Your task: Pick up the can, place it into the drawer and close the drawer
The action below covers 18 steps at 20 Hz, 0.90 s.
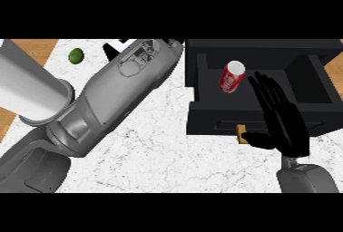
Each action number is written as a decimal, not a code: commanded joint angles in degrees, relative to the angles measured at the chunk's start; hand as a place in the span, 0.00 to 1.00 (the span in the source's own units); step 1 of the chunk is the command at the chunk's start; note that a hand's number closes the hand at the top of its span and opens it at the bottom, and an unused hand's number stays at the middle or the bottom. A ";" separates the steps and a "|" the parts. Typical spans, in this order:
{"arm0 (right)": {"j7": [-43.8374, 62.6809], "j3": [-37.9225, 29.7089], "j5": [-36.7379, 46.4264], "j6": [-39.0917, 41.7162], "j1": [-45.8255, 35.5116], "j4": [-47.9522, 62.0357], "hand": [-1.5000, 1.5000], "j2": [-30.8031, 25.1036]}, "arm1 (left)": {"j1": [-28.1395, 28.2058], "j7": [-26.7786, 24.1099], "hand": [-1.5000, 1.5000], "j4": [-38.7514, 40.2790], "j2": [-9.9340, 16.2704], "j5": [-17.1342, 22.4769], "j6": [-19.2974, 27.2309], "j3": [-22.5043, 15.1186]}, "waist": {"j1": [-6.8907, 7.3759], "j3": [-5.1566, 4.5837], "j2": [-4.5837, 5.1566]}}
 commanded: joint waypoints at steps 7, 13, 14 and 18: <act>-4.56 -5.70 3.86 -13.41 -9.32 24.27 0.00 1.14 | 5.67 7.66 0.00 -14.13 9.83 -3.04 -1.06 -1.25 | 2.42 0.04 -0.02; -4.51 -6.91 7.35 -17.02 -14.26 33.40 0.00 1.02 | 6.53 14.00 0.00 -19.29 13.70 -3.65 -1.89 -2.04 | 2.81 0.07 0.06; -4.67 -7.63 7.78 -17.96 -16.37 35.43 0.00 0.63 | 8.63 11.14 0.00 -19.18 14.48 -3.38 -3.57 -0.90 | 2.46 0.04 0.49; -2.79 -9.94 9.20 -22.43 -22.42 42.46 0.00 1.98 | 12.50 11.83 0.00 -23.04 15.27 -4.09 -2.50 -1.54 | 3.00 0.06 0.59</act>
